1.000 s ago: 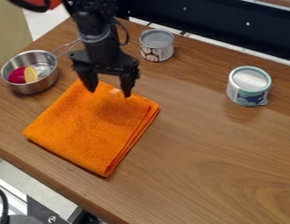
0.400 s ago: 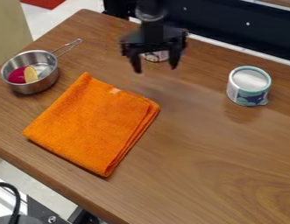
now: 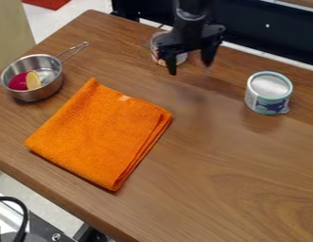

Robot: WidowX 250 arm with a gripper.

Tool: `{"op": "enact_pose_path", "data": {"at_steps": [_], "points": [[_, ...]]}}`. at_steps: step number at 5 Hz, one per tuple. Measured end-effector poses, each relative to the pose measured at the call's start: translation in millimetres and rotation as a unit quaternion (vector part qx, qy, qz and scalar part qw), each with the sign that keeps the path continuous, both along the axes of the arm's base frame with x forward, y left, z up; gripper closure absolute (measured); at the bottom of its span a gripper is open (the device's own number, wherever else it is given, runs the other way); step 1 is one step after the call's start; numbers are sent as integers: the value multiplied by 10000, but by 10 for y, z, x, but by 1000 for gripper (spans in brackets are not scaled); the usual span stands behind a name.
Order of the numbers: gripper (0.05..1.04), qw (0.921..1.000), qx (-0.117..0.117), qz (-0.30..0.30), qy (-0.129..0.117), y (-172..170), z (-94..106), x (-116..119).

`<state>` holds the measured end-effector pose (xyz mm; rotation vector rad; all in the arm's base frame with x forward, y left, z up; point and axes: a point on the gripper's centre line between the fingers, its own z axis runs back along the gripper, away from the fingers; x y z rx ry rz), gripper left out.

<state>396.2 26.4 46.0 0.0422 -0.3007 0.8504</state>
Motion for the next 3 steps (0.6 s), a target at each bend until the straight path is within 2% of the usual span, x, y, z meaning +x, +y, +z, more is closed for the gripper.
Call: {"op": "enact_pose_path", "data": {"at_steps": [1, 3], "points": [[85, 9985, -32, 547, -9, 26, -17, 147], [85, 9884, -41, 1509, -186, 175, -97, 327]]}}
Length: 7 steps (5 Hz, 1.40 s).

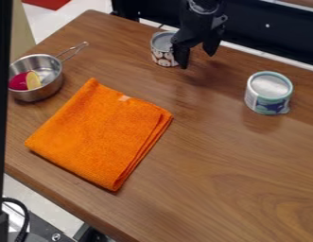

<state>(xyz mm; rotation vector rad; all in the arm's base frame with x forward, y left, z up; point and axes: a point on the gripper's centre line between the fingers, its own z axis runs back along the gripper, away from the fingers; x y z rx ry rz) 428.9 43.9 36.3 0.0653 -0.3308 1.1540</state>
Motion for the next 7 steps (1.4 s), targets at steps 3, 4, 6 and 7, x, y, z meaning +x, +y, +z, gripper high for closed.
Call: {"op": "enact_pose_path", "data": {"at_steps": [3, 4, 6, 7], "points": [[85, 9938, -227, 1029, 341, 302, -49, 85], [85, 9910, -445, 1195, 401, 439, -71, 34], [85, 9852, -522, 1570, 446, 827, -76, -81], [85, 9868, -545, 1476, 391, 981, -79, -101]]}}
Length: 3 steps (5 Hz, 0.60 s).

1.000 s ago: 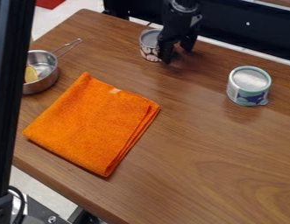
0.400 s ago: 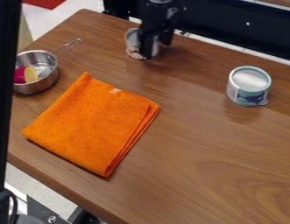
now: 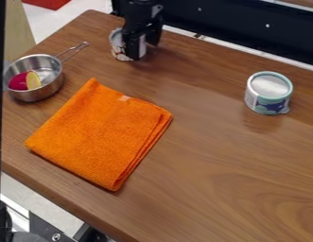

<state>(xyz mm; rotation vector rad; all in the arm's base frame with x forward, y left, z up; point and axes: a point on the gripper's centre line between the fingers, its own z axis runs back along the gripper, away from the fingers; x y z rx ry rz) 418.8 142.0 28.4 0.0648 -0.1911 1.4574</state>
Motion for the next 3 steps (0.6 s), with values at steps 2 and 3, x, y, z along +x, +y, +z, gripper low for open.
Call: {"op": "enact_pose_path", "data": {"at_steps": [2, 3], "points": [[85, 9994, 111, -334, -49, 308, 91, 2], [85, 9991, 168, -389, 2, 373, 57, 9]]}}
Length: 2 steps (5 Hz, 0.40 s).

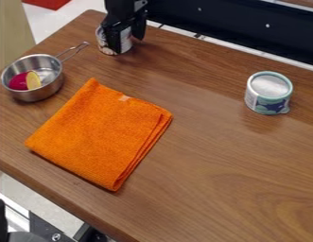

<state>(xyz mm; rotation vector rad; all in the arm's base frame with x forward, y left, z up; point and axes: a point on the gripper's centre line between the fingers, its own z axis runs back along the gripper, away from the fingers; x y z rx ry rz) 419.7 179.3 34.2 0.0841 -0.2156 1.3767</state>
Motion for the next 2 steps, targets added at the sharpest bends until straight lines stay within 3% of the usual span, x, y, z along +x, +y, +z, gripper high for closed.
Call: {"op": "enact_pose_path", "data": {"at_steps": [1, 2], "points": [[85, 9997, -200, -110, 22, -22, 6, -15], [85, 9984, -345, -403, 179, -214, -144, -86]]}}
